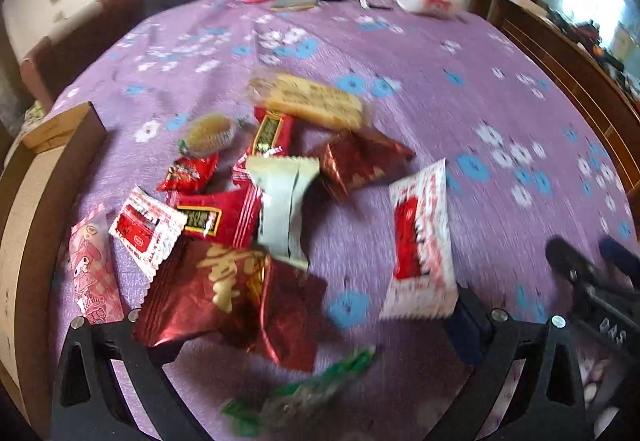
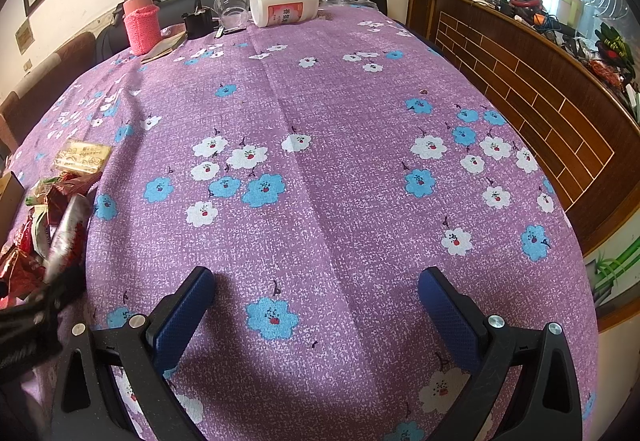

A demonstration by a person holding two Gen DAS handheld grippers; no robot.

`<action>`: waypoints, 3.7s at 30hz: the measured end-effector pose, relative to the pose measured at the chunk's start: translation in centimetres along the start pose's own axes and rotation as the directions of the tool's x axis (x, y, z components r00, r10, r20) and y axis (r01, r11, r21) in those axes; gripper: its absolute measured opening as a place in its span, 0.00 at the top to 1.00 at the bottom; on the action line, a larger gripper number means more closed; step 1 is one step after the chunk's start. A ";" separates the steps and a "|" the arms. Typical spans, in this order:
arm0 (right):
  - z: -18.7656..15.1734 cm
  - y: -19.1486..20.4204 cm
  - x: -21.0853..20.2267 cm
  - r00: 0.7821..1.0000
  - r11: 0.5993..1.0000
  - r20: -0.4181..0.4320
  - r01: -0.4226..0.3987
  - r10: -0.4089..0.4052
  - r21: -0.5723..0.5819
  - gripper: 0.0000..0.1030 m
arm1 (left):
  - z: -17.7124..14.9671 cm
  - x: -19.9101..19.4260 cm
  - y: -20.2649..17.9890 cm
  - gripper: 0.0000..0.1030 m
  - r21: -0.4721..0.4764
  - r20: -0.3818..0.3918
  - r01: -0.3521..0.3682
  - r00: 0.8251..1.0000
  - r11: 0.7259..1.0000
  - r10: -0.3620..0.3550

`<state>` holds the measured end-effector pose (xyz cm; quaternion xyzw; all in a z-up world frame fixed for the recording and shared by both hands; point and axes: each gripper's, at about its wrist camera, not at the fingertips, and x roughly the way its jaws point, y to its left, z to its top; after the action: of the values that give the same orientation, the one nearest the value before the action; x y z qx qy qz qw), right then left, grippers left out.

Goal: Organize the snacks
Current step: 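Grasp the red foil snack with the right tool while the left grasps the pink packet, then carry both snacks to the cardboard box and open both tools to drop them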

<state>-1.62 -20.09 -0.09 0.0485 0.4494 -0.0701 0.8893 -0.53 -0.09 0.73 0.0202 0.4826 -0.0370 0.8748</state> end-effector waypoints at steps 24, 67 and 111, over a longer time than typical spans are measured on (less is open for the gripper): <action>-1.9 13.5 -5.9 0.920 0.887 -0.074 -0.390 0.384 -0.247 0.22 | -4.0 -8.0 14.8 0.61 -0.179 0.108 0.310 0.950 0.934 -0.294; -3.0 13.9 -9.3 0.824 0.812 -0.044 -0.565 0.566 -0.146 0.66 | -0.2 -0.8 12.8 0.60 -0.159 0.012 0.053 0.999 0.986 -0.052; -4.0 35.1 -9.4 0.658 0.600 -0.266 -0.753 0.705 -0.271 0.56 | -8.8 -12.5 33.3 0.51 -0.448 0.192 0.094 0.981 0.889 -0.007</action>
<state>-4.38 15.90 5.90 0.0696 0.4521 0.3857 0.8012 -11.85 34.25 6.61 -0.2010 0.3950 0.0524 0.8949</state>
